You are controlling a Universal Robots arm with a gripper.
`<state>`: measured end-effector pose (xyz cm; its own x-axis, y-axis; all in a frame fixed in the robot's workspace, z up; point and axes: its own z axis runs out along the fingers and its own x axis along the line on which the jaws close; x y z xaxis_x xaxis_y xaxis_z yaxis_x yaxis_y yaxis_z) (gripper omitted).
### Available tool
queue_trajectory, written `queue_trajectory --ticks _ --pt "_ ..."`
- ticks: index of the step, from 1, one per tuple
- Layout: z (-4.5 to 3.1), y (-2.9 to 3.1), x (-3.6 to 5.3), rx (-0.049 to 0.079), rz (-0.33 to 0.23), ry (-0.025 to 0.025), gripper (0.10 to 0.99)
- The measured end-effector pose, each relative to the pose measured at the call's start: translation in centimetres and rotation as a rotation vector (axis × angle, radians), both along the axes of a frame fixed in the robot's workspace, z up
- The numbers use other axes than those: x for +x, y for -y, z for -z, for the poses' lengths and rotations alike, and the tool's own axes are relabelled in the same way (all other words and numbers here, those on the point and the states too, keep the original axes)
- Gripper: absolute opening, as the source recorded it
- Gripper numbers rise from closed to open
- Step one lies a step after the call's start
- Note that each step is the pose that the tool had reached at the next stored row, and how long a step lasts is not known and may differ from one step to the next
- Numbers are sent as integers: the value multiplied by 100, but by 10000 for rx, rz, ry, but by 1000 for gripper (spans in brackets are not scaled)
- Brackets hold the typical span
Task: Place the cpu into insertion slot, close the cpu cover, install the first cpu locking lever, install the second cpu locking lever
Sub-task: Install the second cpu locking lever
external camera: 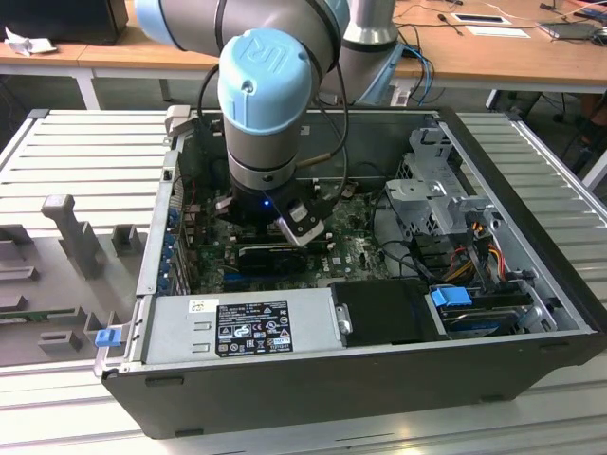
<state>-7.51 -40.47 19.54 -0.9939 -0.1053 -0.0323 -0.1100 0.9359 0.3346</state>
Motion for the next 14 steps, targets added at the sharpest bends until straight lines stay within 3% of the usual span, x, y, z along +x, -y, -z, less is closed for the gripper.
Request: queue_trajectory --ticks 4,7,14 --pt "30 4 -5 123 -13 -2 106" --pt "9 3 -5 134 -14 0 106" --pt "-168 3 -6 139 -12 -2 106"
